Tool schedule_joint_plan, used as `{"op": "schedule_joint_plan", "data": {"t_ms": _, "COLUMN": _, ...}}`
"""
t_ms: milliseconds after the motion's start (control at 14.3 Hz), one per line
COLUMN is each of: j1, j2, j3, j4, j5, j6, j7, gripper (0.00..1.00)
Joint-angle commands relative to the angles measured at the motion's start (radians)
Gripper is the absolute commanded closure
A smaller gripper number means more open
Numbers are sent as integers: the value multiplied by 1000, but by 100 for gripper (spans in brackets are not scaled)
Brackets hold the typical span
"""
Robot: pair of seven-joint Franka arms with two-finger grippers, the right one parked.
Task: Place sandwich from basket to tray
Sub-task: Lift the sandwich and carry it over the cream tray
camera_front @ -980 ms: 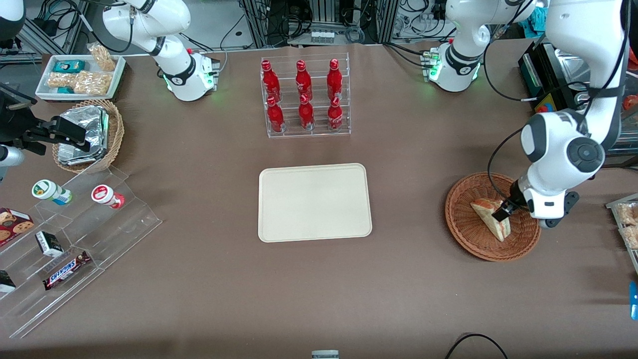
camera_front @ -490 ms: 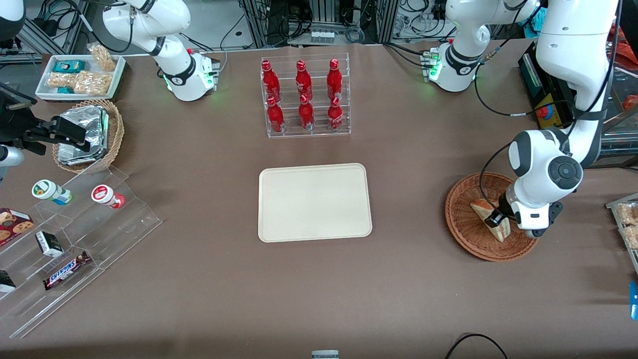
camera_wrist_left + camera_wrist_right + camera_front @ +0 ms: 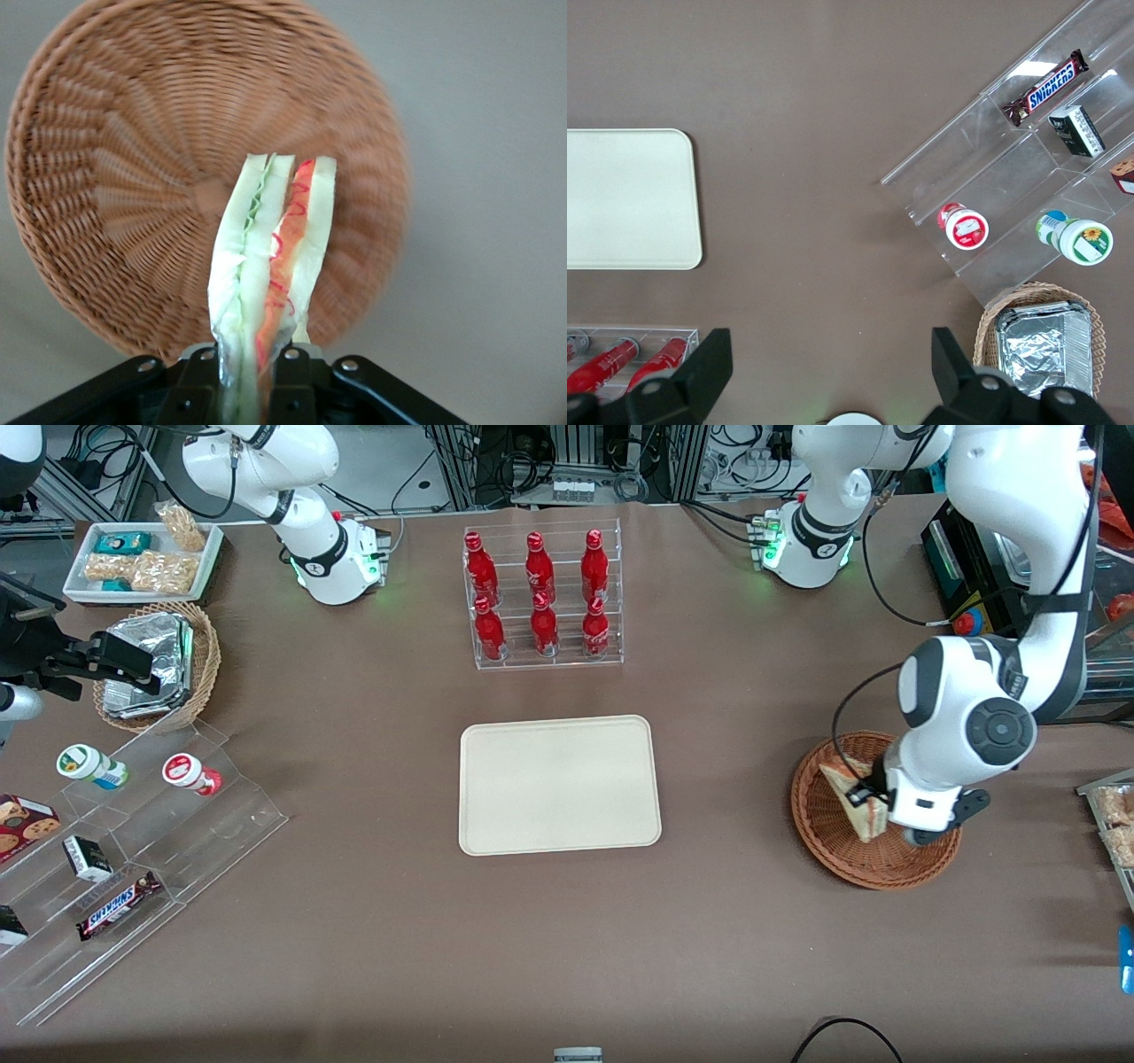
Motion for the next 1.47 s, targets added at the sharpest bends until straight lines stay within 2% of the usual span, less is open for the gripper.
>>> {"op": "schedule_joint_plan", "data": {"t_ms": 0, "j1": -121, "j2": 55, "j3": -13, "j4": 126, "j5": -5, "j6": -90, "j7": 108, "gripper": 91}}
{"op": "schedule_joint_plan", "data": {"t_ms": 210, "j1": -228, "j2": 193, "j3": -48, "j4": 272, "j5": -83, "j6": -92, "j7": 5, "gripper": 91}}
{"op": "schedule_joint_plan", "data": {"t_ms": 350, "j1": -325, "j2": 306, "j3": -53, "j4": 398, "j5": -86, "j6": -87, "j7": -116, "gripper": 92}}
{"op": "schedule_joint_plan", "data": {"t_ms": 700, "j1": -512, "j2": 483, "j3": -53, "j4": 593, "j5": -83, "j6": -15, "j7": -359, "gripper": 94}}
{"op": "schedule_joint_plan", "data": {"t_ms": 980, "j1": -600, "j2": 515, "j3": -51, "j4": 592, "j5": -75, "j6": 49, "j7": -424, "gripper": 94}}
{"op": "schedule_joint_plan", "data": {"t_ms": 1400, "j1": -606, "j2": 538, "j3": -66, "j4": 584, "j5": -72, "j6": 98, "j7": -413, "gripper": 90}}
